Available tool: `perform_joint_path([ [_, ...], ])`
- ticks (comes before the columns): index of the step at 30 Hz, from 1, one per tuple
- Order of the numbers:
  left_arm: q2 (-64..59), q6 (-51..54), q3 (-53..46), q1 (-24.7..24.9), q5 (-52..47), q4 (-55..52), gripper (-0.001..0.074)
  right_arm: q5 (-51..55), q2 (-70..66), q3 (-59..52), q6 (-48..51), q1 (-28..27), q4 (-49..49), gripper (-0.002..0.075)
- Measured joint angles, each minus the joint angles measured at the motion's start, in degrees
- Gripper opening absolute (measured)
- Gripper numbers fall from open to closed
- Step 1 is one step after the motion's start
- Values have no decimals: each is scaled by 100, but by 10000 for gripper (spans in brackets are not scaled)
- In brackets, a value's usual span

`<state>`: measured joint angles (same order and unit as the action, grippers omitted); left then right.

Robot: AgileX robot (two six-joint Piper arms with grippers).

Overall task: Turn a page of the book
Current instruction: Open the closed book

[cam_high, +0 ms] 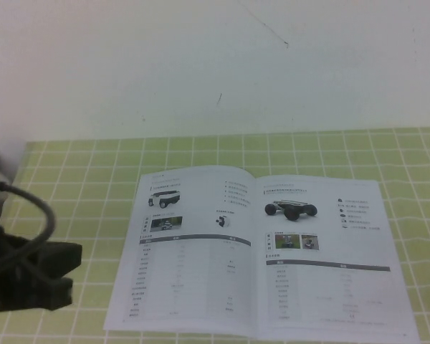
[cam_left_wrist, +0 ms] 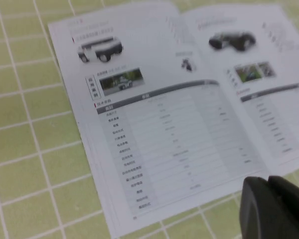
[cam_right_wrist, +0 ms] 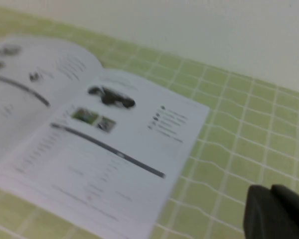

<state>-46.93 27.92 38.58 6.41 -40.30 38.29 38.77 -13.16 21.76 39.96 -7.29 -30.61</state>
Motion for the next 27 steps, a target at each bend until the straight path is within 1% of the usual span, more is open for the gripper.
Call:
perform_joint_path([
  [2, -447, 370, 86, 9, 86, 165, -4, 239, -360, 365, 345, 0, 528, -2],
  [4, -852, 764, 174, 29, 234, 434, -4, 203, -644, 580, 518, 0, 717, -2],
  [10, -2095, 2300, 502, 38, 708, 2044, -4, -500, -1175, 658, 322, 0, 709, -2],
  [13, -2708, 3106, 672, 38, 641, 2726, -4, -500, -1619, 714, 256, 0, 876, -2],
  [17, -3513, 3489, 971, 81, 591, 3045, -4, -229, -2296, 962, 54, 0, 953, -2],
  [20, -3943, 3587, 1221, 340, 761, 3016, -4, -111, -2760, 1256, 31, 0, 976, -2],
  [27, -4870, 3631, 1913, 1509, 1300, 2946, -4, -44, -3625, 1564, 346, 0, 580, -1],
])
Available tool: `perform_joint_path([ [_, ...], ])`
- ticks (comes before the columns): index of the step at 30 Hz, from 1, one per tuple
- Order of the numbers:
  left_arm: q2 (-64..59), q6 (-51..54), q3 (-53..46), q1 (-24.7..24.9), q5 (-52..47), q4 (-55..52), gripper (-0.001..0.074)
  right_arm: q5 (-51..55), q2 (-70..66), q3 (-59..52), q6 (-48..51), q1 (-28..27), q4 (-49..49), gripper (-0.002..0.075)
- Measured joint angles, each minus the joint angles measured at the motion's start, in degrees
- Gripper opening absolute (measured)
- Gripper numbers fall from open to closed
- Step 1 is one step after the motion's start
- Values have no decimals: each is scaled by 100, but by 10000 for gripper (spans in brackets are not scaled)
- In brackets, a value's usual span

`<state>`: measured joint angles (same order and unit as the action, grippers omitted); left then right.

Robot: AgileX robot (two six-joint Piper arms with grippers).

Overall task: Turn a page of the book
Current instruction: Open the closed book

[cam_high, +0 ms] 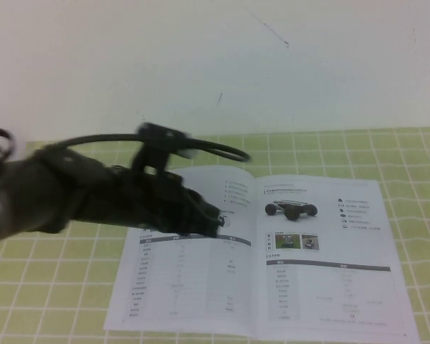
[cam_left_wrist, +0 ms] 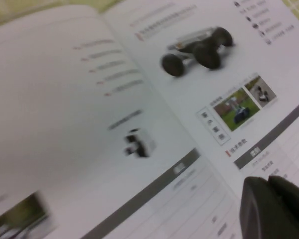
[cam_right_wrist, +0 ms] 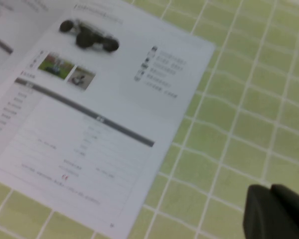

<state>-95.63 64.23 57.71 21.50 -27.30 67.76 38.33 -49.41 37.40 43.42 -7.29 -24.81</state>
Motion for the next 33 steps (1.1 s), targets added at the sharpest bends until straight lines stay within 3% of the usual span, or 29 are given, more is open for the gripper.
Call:
perform_joint_path([
  [6, -896, 9, 407, 467, 12, -10, -4, 37, -697, 9, 442, 0, -481, 75],
  [13, -1605, -317, 492, 490, 60, -278, -4, 27, -948, 9, 656, 0, -675, 177],
  [18, -1729, -541, 551, 490, 59, -431, -4, 71, -962, 12, 1104, 12, -1079, 185],
  [23, -1752, -577, 560, 490, 24, -431, -4, 249, -975, 22, 1415, 410, -1429, 187],
  [33, -1762, -577, 562, 490, -20, -373, -4, 26, -1278, 22, 731, 1345, -1234, 187],
])
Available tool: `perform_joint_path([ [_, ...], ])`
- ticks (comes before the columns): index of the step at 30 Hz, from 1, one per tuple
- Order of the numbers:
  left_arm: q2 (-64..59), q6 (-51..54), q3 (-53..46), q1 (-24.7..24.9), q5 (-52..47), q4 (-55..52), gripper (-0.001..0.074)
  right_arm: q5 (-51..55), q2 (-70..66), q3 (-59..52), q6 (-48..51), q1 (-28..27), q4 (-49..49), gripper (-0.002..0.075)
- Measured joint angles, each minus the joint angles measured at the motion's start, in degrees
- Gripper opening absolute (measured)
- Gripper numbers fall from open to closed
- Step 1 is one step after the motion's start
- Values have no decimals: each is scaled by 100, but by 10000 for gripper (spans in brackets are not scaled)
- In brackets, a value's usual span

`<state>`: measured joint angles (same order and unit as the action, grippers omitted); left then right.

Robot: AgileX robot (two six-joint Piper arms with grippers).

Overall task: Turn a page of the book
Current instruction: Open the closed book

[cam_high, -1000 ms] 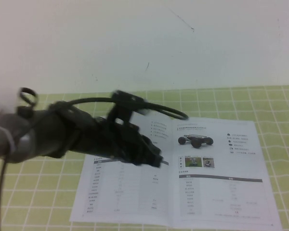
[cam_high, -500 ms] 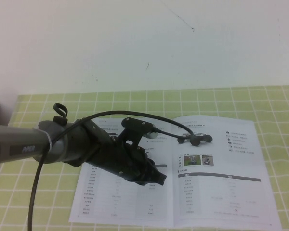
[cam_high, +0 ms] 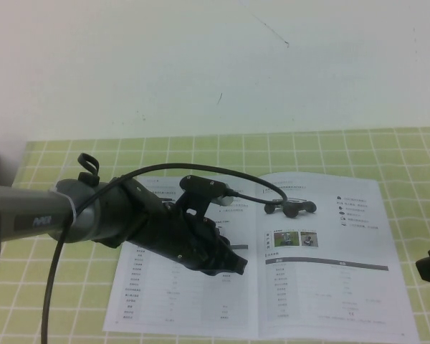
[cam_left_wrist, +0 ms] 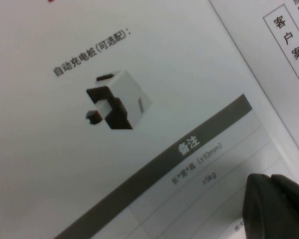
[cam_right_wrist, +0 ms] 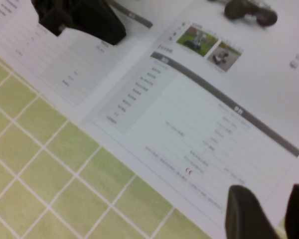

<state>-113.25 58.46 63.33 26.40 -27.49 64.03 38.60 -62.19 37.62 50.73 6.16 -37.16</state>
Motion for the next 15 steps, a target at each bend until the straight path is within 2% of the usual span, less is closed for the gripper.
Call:
perform_joint_path([
  [15, 0, 0, 0, -10, -32, 22, -4, -11, -161, 0, -218, 25, 41, 187],
])
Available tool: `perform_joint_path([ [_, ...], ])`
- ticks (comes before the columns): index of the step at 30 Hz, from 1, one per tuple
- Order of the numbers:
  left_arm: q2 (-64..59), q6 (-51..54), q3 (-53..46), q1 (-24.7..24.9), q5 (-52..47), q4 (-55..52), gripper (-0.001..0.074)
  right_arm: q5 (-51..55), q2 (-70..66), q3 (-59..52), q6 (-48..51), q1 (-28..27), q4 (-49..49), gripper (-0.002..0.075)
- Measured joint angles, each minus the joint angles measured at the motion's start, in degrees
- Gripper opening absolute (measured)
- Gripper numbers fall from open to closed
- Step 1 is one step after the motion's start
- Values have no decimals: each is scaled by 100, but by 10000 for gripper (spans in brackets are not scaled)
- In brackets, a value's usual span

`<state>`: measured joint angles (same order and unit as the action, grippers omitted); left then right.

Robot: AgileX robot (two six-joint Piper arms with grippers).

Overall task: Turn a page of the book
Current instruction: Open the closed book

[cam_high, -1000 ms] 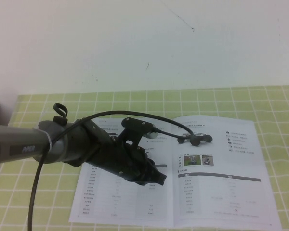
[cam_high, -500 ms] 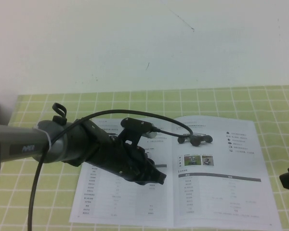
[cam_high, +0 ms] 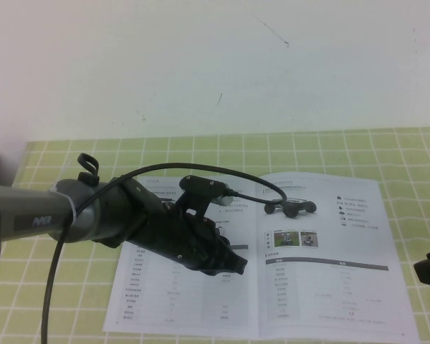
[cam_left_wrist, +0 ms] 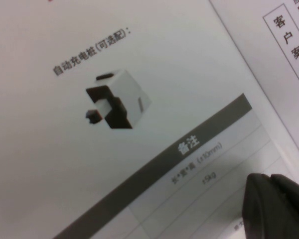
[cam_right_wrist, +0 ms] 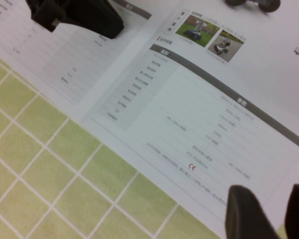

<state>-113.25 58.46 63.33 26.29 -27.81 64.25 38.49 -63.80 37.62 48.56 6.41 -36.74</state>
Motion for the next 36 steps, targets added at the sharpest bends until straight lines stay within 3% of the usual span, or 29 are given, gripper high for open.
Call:
perform_joint_path([
  [36, 0, -4, 0, 0, -7, 0, -4, 256, 0, 0, 0, 0, 0, 187],
])
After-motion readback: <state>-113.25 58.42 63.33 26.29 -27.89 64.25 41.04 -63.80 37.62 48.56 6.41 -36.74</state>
